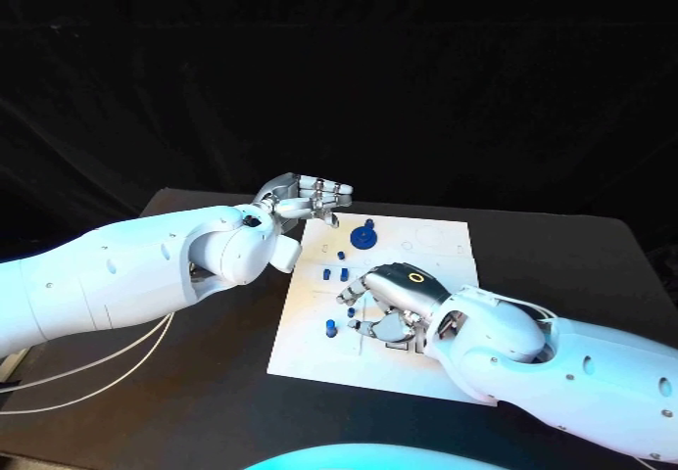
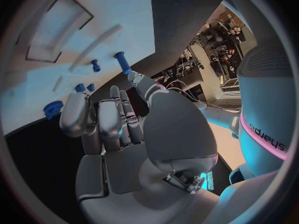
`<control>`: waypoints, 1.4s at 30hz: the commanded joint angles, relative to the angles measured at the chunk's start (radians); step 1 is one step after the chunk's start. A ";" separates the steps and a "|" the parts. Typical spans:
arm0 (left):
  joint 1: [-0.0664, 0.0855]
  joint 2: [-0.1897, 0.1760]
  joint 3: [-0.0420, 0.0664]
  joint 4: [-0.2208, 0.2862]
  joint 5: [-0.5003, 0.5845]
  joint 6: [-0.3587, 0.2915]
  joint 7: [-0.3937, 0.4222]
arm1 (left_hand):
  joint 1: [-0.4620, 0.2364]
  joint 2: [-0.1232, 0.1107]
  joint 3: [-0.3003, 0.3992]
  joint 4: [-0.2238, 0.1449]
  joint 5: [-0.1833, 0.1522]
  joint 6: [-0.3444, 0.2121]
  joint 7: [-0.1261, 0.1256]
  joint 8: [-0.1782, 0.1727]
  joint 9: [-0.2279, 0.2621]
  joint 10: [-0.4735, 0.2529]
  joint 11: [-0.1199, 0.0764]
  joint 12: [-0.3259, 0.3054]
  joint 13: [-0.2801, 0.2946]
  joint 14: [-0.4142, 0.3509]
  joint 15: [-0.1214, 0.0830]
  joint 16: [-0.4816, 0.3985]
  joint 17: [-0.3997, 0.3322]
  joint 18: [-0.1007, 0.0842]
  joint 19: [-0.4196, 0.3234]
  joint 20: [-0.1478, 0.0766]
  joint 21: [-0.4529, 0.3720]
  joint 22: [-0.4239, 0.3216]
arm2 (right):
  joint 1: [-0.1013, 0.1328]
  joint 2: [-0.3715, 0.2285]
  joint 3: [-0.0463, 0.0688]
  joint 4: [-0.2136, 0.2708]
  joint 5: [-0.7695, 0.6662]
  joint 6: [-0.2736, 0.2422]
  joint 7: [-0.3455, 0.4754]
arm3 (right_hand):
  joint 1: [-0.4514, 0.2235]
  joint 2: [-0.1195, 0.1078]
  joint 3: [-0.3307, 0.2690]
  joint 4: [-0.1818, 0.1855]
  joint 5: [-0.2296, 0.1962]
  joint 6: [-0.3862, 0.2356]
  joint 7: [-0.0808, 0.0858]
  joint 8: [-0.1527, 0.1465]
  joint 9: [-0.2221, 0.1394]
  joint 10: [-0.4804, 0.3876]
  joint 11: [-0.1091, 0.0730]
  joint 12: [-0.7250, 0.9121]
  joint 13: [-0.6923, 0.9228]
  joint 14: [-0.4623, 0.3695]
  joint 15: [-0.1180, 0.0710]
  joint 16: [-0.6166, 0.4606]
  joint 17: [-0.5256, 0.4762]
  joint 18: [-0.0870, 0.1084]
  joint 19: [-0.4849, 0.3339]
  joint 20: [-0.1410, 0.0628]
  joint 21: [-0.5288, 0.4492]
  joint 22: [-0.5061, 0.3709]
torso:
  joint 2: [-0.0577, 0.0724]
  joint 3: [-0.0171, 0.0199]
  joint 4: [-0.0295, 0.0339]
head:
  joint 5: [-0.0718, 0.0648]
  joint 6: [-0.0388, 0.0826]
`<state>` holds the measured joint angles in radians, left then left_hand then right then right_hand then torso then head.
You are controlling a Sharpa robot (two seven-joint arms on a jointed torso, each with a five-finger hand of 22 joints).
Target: Assemble the parts on the task board
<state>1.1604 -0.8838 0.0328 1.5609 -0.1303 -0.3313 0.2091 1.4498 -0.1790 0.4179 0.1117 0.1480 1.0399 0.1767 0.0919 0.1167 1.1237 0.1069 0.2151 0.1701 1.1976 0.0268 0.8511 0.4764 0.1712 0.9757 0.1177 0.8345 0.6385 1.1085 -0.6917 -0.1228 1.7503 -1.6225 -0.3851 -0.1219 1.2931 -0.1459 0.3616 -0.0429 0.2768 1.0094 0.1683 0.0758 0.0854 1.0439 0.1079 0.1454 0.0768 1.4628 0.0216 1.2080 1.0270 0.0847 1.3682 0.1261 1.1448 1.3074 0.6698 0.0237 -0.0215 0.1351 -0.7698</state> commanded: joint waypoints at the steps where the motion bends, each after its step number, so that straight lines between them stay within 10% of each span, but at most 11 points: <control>1: 0.001 -0.001 0.001 0.002 0.005 0.016 0.007 | 0.003 0.006 -0.007 -0.001 0.003 -0.008 0.001 -0.004 -0.001 -0.006 -0.002 0.003 0.001 -0.009 -0.001 -0.005 -0.001 0.013 0.002 0.001 -0.007 -0.001 | 0.025 -0.051 0.003 0.029 0.154 -0.053 0.016 | -0.010 0.014 -0.006 0.012 0.004 0.023 -0.001 0.012 0.005 0.069 -0.011 0.039 0.014 0.003 -0.009 0.010 0.009 0.001 0.019 -0.007 0.027 0.083 | -0.003 -0.0021 -0.0013 | -0.032 0.008; 8: 0.001 -0.007 -0.002 0.001 0.005 0.018 0.010 | 0.003 0.005 -0.008 -0.001 0.003 -0.008 0.001 -0.004 -0.001 -0.006 -0.002 0.003 0.001 -0.009 0.000 -0.005 -0.001 0.013 0.002 0.001 -0.007 -0.001 | 0.077 -0.248 0.004 0.080 0.368 0.018 -0.078 | -0.112 0.006 -0.109 0.098 0.014 0.102 -0.064 0.065 0.033 0.340 -0.087 0.253 0.160 0.052 -0.070 0.133 0.174 -0.042 0.120 -0.062 0.231 0.178 | -0.013 -0.0069 -0.0121 | -0.105 0.017; 13: 0.001 -0.011 -0.004 0.003 0.007 0.019 0.010 | 0.002 0.005 -0.009 0.000 0.003 -0.008 0.001 -0.004 -0.002 -0.007 -0.002 0.004 0.001 -0.009 0.000 -0.005 -0.002 0.013 0.002 0.001 -0.008 -0.002 | 0.072 -0.341 0.000 0.114 0.383 0.024 -0.143 | -0.132 0.021 -0.217 0.160 0.090 0.100 -0.083 0.107 0.091 0.336 -0.108 0.786 0.750 0.066 -0.077 0.217 0.289 -0.060 0.155 -0.082 0.317 0.220 | -0.017 -0.0072 -0.0229 | -0.139 0.017; 22: 0.001 -0.013 -0.005 0.005 0.008 0.021 0.012 | 0.002 0.005 -0.009 0.000 0.003 -0.008 0.001 -0.004 -0.002 -0.007 -0.002 0.004 0.001 -0.009 0.000 -0.005 -0.002 0.013 0.002 0.001 -0.008 -0.002 | 0.016 -0.417 -0.006 0.162 0.259 0.011 -0.270 | -0.106 0.052 -0.340 0.242 0.130 0.068 -0.087 0.159 0.183 0.335 -0.104 1.047 1.075 0.072 -0.083 0.258 0.350 -0.070 0.174 -0.078 0.362 0.242 | -0.022 -0.0102 -0.0366 | -0.162 0.010; 42: 0.001 -0.016 -0.006 0.006 0.008 0.023 0.014 | 0.002 0.005 -0.009 0.000 0.003 -0.008 0.001 -0.004 -0.002 -0.007 -0.002 0.004 0.001 -0.009 0.000 -0.005 -0.002 0.013 0.002 0.001 -0.008 -0.002 | -0.063 -0.348 -0.009 0.147 0.137 -0.017 -0.373 | -0.113 0.051 -0.418 0.322 0.124 0.054 -0.089 0.180 0.231 0.339 -0.105 1.074 1.129 0.073 -0.084 0.265 0.360 -0.072 0.178 -0.078 0.370 0.246 | -0.021 -0.0103 -0.0350 | -0.157 -0.001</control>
<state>1.1600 -0.9004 0.0261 1.5636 -0.1280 -0.3249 0.2116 1.4498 -0.1790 0.4150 0.1089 0.1480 1.0399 0.1767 0.0919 0.1161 1.1236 0.1069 0.2151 0.1698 1.1976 0.0268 0.8511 0.4758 0.1711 0.9757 0.1177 0.8308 0.6379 1.0473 -1.0431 -0.1321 1.9002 -1.4411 -0.3971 -0.4668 1.1831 -0.0962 -0.0524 0.2800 0.4043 1.0703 0.0797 0.2513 0.3160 1.3758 0.0018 1.2163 1.2050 1.4682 -0.0556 1.4680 1.3079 0.0293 1.4661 0.0494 1.5120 1.3078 0.6485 0.0134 -0.0557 -0.0233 -0.7696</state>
